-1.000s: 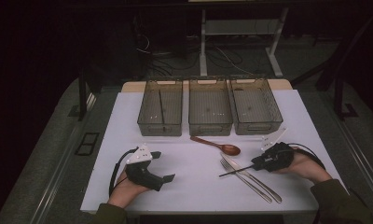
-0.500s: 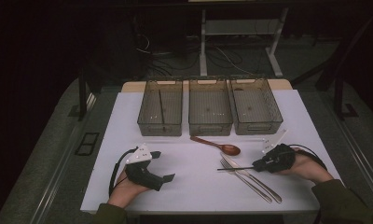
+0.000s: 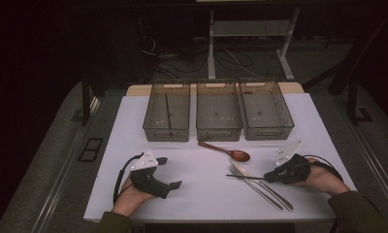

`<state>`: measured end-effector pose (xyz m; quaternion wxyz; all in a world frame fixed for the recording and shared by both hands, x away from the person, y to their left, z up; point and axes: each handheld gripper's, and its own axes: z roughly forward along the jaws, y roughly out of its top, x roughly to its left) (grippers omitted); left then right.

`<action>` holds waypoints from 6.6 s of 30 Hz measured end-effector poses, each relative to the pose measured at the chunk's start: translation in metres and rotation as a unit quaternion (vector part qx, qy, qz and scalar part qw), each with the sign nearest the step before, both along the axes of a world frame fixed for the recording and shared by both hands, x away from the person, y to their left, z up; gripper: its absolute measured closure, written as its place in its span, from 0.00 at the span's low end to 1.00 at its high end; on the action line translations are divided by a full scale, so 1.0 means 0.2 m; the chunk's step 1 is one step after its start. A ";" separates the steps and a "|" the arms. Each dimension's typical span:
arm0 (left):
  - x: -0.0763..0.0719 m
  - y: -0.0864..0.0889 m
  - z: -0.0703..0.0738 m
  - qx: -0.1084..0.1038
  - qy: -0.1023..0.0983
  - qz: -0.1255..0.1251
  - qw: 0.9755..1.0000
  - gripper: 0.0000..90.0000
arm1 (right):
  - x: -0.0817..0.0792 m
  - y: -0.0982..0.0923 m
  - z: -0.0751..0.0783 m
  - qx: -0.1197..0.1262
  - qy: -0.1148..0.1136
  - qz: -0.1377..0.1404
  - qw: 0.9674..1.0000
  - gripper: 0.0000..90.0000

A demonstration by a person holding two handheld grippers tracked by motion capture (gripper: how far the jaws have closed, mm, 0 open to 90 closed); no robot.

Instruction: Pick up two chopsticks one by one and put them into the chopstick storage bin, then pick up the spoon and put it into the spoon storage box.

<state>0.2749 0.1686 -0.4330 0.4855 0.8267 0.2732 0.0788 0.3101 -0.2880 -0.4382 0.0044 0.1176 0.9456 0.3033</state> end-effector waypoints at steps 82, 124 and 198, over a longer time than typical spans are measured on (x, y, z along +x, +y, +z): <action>0.00 0.00 0.01 -0.008 -0.006 -0.007 1.000 0.00 | 0.63 0.85 0.63 0.118 0.029 -0.213 0.969 0.94; 0.00 -0.02 0.03 -0.015 -0.012 -0.027 0.999 0.00 | 1.04 1.49 0.35 0.027 0.067 -0.317 0.946 0.79; 0.00 -0.02 0.00 0.004 -0.006 -0.014 1.000 0.00 | 0.18 0.34 0.34 0.183 -0.018 -0.201 0.962 0.41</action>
